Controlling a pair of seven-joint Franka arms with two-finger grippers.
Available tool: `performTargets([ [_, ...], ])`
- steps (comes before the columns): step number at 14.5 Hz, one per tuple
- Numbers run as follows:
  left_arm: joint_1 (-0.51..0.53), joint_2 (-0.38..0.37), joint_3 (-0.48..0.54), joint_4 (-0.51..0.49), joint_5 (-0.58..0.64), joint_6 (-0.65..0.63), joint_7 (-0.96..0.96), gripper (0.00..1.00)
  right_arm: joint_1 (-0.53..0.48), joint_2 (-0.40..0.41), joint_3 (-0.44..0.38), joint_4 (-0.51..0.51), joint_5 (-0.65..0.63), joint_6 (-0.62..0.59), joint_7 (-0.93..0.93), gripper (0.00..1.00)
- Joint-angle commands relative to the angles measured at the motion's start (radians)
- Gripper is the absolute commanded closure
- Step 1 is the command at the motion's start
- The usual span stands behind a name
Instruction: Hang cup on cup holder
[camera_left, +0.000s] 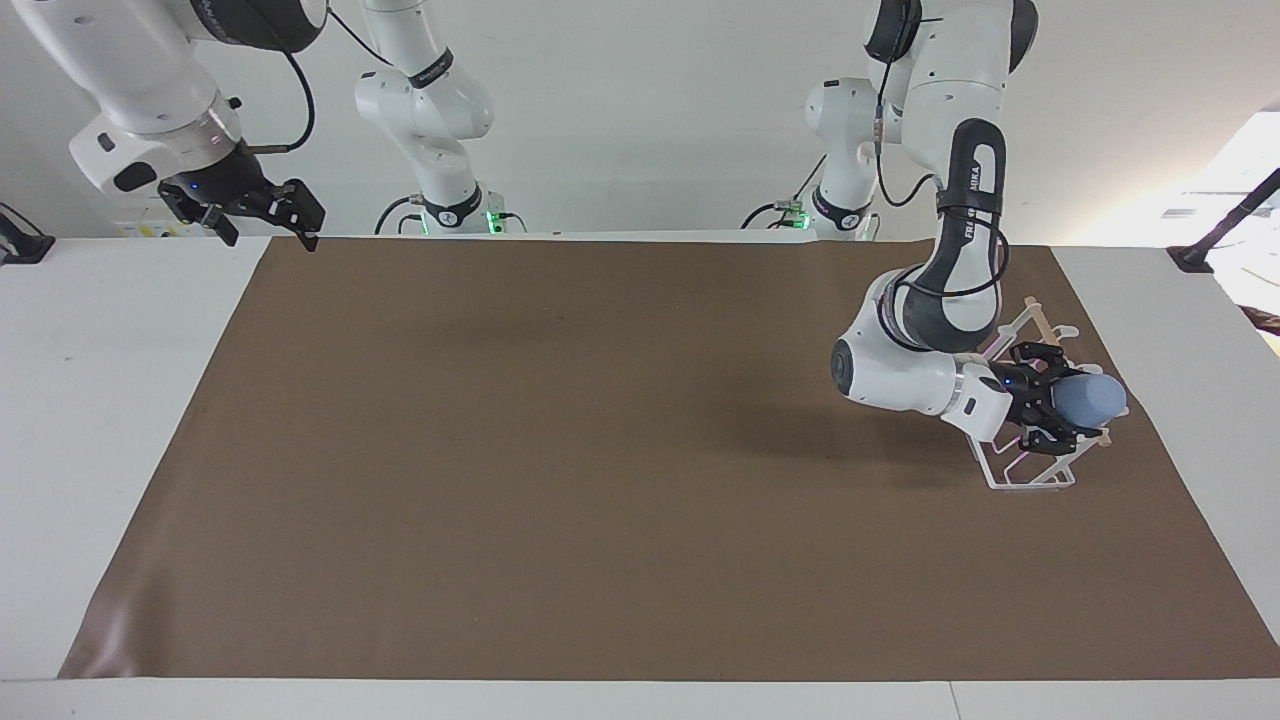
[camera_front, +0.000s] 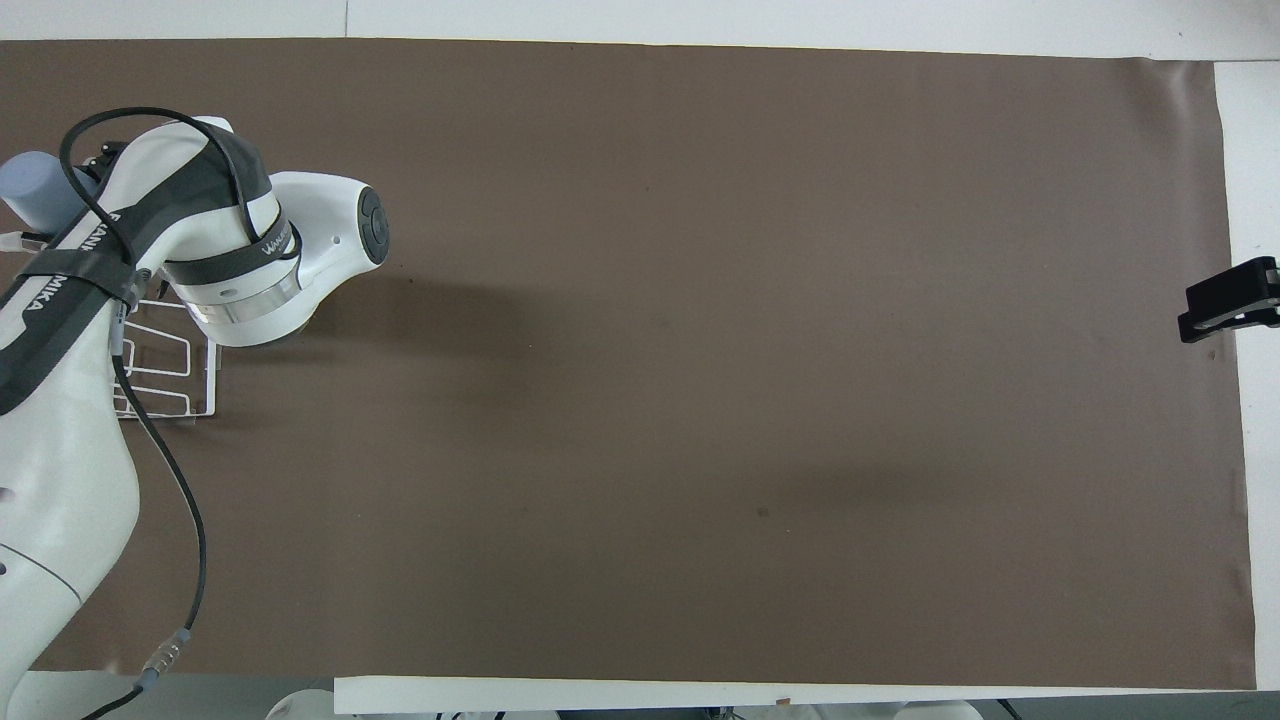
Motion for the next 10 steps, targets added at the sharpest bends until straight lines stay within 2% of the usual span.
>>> performTargets([
  [1,0.01,-0.008,-0.009,-0.018,0.0,0.011,-0.025,0.25,-0.009,-0.007,0.014,-0.009,-0.012,0.001,-0.022,0.01],
  [2,0.012,-0.007,-0.007,-0.016,0.0,0.033,-0.023,0.0,-0.009,-0.007,0.014,-0.009,-0.012,0.004,-0.02,0.01],
  [6,0.002,-0.007,-0.007,-0.005,-0.009,-0.004,-0.017,0.0,0.014,-0.016,0.026,-0.023,-0.009,0.002,-0.026,0.01],
  [8,-0.014,-0.002,-0.006,0.047,-0.055,-0.072,-0.019,0.0,0.051,-0.016,0.027,-0.022,-0.006,0.008,-0.015,0.01],
  [10,-0.036,-0.01,-0.005,0.1,-0.058,-0.127,-0.01,0.0,0.042,-0.015,0.027,-0.02,-0.005,0.008,-0.02,0.01],
])
